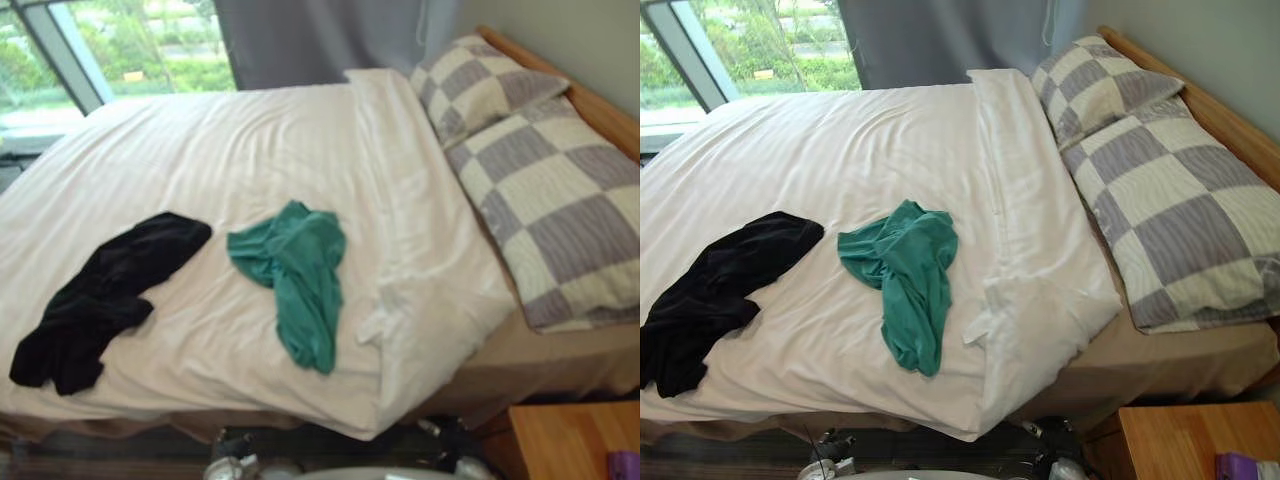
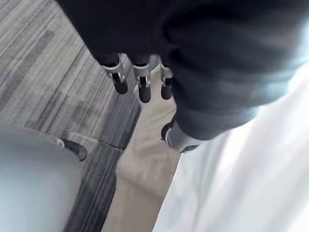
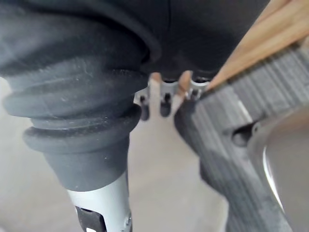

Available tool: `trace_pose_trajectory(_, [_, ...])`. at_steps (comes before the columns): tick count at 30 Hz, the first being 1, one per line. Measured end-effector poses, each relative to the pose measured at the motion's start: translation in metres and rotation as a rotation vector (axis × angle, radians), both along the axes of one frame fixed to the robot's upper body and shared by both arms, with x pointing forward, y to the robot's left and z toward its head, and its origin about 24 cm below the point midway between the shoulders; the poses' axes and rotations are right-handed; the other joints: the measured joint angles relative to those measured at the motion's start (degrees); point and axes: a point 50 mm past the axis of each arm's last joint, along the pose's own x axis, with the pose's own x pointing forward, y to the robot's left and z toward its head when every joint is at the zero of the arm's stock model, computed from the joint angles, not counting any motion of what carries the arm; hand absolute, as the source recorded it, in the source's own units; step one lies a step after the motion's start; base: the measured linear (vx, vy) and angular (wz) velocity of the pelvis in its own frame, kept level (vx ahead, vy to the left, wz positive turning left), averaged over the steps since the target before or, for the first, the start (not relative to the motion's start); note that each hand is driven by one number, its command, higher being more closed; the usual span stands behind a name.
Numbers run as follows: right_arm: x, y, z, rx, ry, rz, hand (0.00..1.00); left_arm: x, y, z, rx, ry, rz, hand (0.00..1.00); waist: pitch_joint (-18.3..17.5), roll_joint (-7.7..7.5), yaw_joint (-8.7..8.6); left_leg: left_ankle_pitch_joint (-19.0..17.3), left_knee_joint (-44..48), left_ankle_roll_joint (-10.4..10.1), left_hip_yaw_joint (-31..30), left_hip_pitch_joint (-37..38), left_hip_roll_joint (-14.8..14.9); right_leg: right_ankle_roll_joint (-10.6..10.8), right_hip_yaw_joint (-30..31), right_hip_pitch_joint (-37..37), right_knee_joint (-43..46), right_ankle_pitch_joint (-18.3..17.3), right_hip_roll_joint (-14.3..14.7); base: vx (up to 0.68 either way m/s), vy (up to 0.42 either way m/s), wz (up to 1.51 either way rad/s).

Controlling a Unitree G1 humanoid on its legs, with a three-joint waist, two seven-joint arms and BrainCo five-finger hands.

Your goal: Tidy the bed and pick cloth on bed and put in laundry

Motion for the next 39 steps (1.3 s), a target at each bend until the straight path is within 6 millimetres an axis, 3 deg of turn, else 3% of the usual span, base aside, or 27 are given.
trace_pose_trajectory(3, [-0.010,-0.002,-0.002,0.014,0.022,-0.042,0.00,-0.001,0.000,0.000,-0.006,0.001,0.018,0.00,0.1,-0.26,0.10,1.1,-0.8,-1.5,1.7,0.8,3.1,-1.6,0.2,0.0,-0.9,0.6,3.3,-0.07,-0.160,-0.08])
trace_pose_trajectory(6, [-0.024,-0.006,-0.005,0.047,0.036,-0.172,0.00,-0.003,0.002,0.000,-0.011,0.000,0.068,0.00,0.1,-0.70,-0.05,2.8,-1.7,-0.8,6.9,0.1,3.9,-3.9,0.5,-2.7,-0.3,0.8,3.7,-0.11,-0.069,-0.26])
trace_pose_trajectory(7, [-0.032,-0.011,-0.006,0.060,0.038,-0.264,0.00,-0.002,0.005,0.000,-0.011,-0.005,0.092,0.00,0.4,-1.13,-0.37,-0.4,5.2,1.4,11.5,-2.0,4.0,-4.0,-0.1,-3.8,0.3,1.4,2.4,-0.10,0.019,-0.29])
trace_pose_trajectory(9, [-0.051,-0.018,-0.008,0.060,0.067,-0.395,0.00,-0.006,0.005,-0.001,-0.014,0.012,0.113,0.00,0.4,-1.05,-1.53,-4.4,12.9,3.0,17.1,-2.5,4.0,-3.4,-0.2,-3.2,0.2,1.5,1.0,-0.06,0.095,0.06])
trace_pose_trajectory(10, [-0.063,-0.027,-0.008,0.049,0.074,-0.484,0.00,-0.009,0.004,-0.003,-0.019,0.026,0.114,0.00,0.3,-0.36,-3.21,-5.2,9.3,2.3,19.9,-1.3,3.9,-2.8,-1.0,-2.8,-0.1,1.5,0.8,-0.06,0.123,0.26])
trace_pose_trajectory(14, [-0.095,-0.029,-0.006,0.043,0.091,-0.718,0.00,-0.016,0.012,-0.002,0.004,0.033,0.138,0.00,-1.6,-2.13,-3.09,-2.2,-2.0,1.8,23.5,1.6,-0.7,-2.6,-1.6,-2.8,-5.5,4.7,-2.3,-0.04,0.130,-0.20])
trace_pose_trajectory(15, [-0.100,-0.040,0.000,0.007,0.060,-0.778,0.00,-0.016,0.015,-0.001,0.011,0.035,0.133,0.00,-1.9,-2.95,-3.58,-2.1,-3.7,1.7,23.5,2.0,-1.6,-2.4,-1.6,-2.7,-6.6,5.4,-2.8,0.02,0.069,-0.08])
trace_pose_trajectory(17, [-0.099,-0.067,0.017,-0.104,-0.022,-0.825,0.00,-0.017,0.017,-0.001,0.018,0.036,0.126,0.00,-1.9,-3.04,-4.54,-0.6,-5.6,1.7,23.5,2.9,-2.0,-1.7,-1.7,-2.0,-7.1,5.8,-2.9,0.05,0.019,0.10])
trace_pose_trajectory(19, [-0.084,-0.103,0.049,-0.265,-0.157,-0.802,0.00,-0.017,0.016,-0.001,0.022,0.039,0.113,0.00,-2.2,-3.28,-5.09,1.0,-7.7,1.7,23.5,4.0,-2.1,-0.6,-2.1,-1.8,-7.0,6.1,-3.0,0.08,-0.007,0.06])
trace_pose_trajectory(21, [-0.050,-0.141,0.099,-0.469,-0.349,-0.715,0.00,-0.011,0.014,0.000,0.029,0.024,0.070,0.00,-2.4,-3.23,-5.76,2.7,-9.8,1.4,23.3,4.4,-2.0,-0.3,-3.1,-1.8,-7.0,6.1,-2.7,0.10,-0.028,0.13])
trace_pose_trajectory(22, [-0.040,-0.148,0.112,-0.520,-0.396,-0.683,0.00,-0.009,0.013,0.001,0.032,0.018,0.055,0.00,-2.4,-3.24,-6.08,3.1,-10.4,1.3,23.3,4.5,-1.9,-0.3,-3.2,-1.9,-7.1,6.1,-2.5,0.08,-0.041,0.17])
trace_pose_trajectory(24, [0.005,-0.164,0.163,-0.686,-0.590,-0.548,0.00,-0.004,0.011,0.002,0.033,0.003,-0.019,0.00,-2.4,-3.37,-6.20,3.8,-11.0,1.4,23.1,4.7,-1.6,-0.3,-3.1,-1.9,-7.2,6.1,-2.0,0.05,-0.041,-0.01])
trace_pose_trajectory(25, [0.014,-0.164,0.172,-0.713,-0.626,-0.518,0.00,-0.003,0.011,0.002,0.035,0.002,-0.035,0.00,-2.5,-3.43,-6.20,3.8,-10.9,1.4,23.0,4.6,-1.6,-0.3,-3.1,-1.9,-7.3,6.1,-1.9,0.03,-0.039,-0.04])
trace_pose_trajectory(28, [0.051,-0.161,0.200,-0.800,-0.732,-0.382,0.00,0.001,0.014,0.003,0.060,0.001,-0.122,0.00,-2.2,-3.98,-6.17,4.0,-10.6,1.4,21.6,3.9,-1.9,-0.3,-4.0,-1.9,-7.9,6.1,-1.5,0.03,-0.035,0.15])
trace_pose_trajectory(30, [0.061,-0.159,0.206,-0.827,-0.744,-0.318,0.00,0.002,0.016,0.004,0.073,0.004,-0.164,0.00,-2.0,-3.90,-6.17,4.1,-10.6,1.5,20.7,3.6,-2.0,-0.3,-4.7,-1.9,-8.0,6.1,-1.7,0.02,-0.026,0.25])
trace_pose_trajectory(31, [0.081,-0.148,0.212,-0.844,-0.769,-0.200,0.00,0.003,0.021,0.005,0.093,0.008,-0.215,0.00,-1.6,-3.51,-6.08,4.2,-10.6,1.5,20.1,3.3,-2.1,-0.3,-4.9,-1.9,-8.0,6.1,-1.8,0.00,-0.003,0.11])
trace_pose_trajectory(35, [0.117,-0.113,0.219,-0.836,-0.835,0.075,0.00,0.006,0.030,0.007,0.125,0.013,-0.259,0.00,-0.4,-3.09,-6.08,4.5,-10.6,1.7,18.6,2.6,-2.2,-0.4,-6.3,-2.0,-8.0,6.1,-2.0,-0.03,-0.020,0.15])
trace_pose_trajectory(39, [0.137,-0.072,0.219,-0.797,-0.888,0.336,0.00,0.008,0.030,0.008,0.145,0.011,-0.322,0.00,1.0,-3.10,-5.45,5.4,-10.6,1.9,16.8,0.9,-2.1,-0.4,-7.7,-2.8,-8.0,6.1,-2.0,-0.03,-0.026,0.21])
